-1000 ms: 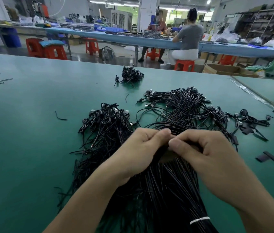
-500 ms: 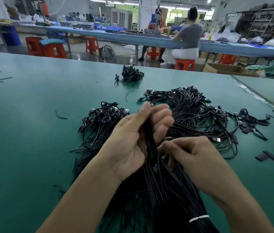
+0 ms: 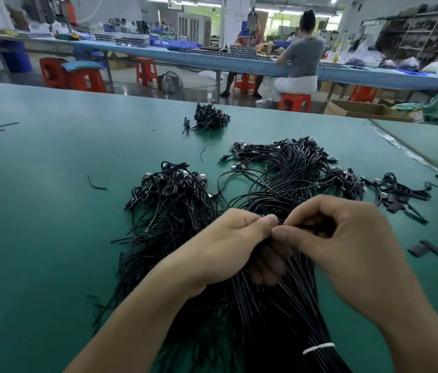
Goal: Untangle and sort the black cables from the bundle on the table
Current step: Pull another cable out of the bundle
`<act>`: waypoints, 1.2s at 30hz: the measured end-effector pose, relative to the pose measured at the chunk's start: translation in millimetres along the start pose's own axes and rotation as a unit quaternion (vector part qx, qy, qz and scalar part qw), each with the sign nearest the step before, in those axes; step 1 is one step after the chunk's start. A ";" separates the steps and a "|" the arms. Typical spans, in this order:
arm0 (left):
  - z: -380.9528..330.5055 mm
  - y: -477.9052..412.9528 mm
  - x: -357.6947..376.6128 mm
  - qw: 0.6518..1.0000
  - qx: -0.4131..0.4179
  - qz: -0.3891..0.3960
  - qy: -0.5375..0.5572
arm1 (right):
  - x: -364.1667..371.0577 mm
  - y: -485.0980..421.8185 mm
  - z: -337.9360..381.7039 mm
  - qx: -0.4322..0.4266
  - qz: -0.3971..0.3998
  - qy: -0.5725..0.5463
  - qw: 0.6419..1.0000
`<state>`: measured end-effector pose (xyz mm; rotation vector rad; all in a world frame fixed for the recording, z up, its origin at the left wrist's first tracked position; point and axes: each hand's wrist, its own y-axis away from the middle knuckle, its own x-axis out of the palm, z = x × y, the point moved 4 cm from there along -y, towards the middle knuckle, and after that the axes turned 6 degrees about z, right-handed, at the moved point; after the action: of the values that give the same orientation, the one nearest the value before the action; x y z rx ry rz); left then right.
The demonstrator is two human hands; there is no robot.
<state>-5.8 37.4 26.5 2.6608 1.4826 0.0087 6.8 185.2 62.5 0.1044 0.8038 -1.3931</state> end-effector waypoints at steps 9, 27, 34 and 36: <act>-8.7 11.4 -1.4 0.980 -0.022 0.119 0.158 | 16.8 -1.1 -2.0 0.035 0.138 -0.295 0.945; 2.0 4.6 -3.2 0.990 -0.029 0.018 0.138 | 28.1 2.9 12.1 -0.021 -0.117 -0.076 0.990; 5.3 -2.2 -4.3 0.994 0.020 -0.091 0.052 | 31.0 0.1 5.9 -0.023 -0.129 -0.071 0.989; 4.9 -3.8 -10.5 0.992 0.045 -0.111 0.029 | 32.7 -1.1 2.1 0.002 -0.111 -0.093 0.989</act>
<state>-14.3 30.1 21.8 2.5673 1.8324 0.0036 5.5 156.7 46.4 -0.1145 0.6706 -1.5890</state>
